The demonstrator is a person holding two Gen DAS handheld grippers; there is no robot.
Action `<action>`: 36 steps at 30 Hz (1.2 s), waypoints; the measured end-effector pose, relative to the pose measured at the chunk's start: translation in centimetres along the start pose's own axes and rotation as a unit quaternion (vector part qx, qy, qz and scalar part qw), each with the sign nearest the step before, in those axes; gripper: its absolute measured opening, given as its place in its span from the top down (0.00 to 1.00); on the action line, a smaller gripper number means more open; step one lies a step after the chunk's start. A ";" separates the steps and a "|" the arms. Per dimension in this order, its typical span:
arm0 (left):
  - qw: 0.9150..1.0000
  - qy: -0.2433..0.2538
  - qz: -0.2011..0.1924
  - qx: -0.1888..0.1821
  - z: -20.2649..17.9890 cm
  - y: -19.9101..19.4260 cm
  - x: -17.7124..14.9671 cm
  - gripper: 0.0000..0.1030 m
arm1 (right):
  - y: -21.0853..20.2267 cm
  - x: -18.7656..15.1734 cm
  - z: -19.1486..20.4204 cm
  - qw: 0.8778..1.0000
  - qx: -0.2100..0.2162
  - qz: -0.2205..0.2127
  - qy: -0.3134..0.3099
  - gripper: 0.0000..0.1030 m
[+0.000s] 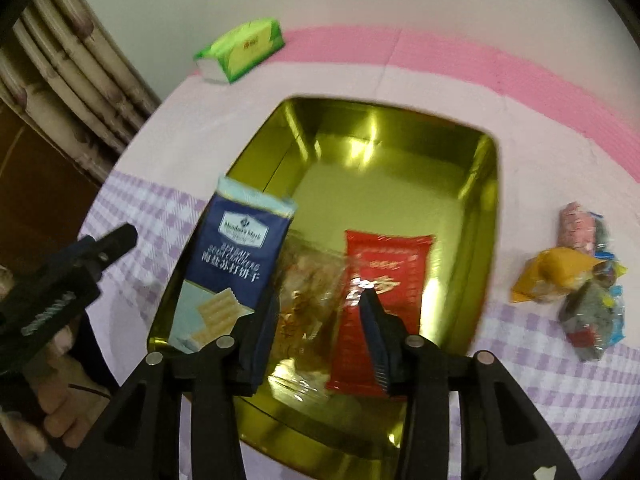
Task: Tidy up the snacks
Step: 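Carry the pastry bag to the tin and release it with the right gripper, then grasp the blue-edged clear candy packet with the right gripper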
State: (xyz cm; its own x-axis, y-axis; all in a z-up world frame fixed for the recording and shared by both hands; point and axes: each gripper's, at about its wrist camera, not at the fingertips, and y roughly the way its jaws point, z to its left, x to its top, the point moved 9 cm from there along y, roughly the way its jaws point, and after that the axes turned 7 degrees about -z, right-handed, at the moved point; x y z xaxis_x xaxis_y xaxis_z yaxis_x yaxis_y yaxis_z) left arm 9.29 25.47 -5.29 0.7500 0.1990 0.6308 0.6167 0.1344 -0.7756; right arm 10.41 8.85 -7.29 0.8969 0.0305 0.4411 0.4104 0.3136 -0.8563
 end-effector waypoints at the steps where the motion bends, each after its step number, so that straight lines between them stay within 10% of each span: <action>1: 1.000 0.001 0.000 0.001 0.0 0.0 0.0 0.30 | -0.9 0.3 -0.6 1.000 0.002 -0.009 0.003 0.61; 9: 1.000 0.009 -0.003 0.009 0.0 -0.1 0.1 0.30 | -7.0 1.1 -11.2 0.996 -0.060 -0.053 0.043 0.60; 18: 0.999 0.040 -0.028 0.021 -0.9 -0.8 0.4 0.30 | -7.9 -3.1 -24.9 0.986 -0.125 -0.008 0.106 0.60; 36: 0.997 0.055 -0.035 0.035 -1.2 -0.4 0.0 0.30 | -4.3 -4.7 -25.8 0.993 -0.087 -0.002 0.084 0.69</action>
State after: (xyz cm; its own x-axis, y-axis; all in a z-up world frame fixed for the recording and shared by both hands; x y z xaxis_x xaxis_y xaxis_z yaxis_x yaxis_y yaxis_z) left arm 9.36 24.25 -4.99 0.7304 0.0794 0.6784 0.6524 0.2131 -0.7273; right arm 8.67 -17.09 -12.61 0.9041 -0.1337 0.4059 0.4230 0.1443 -0.8946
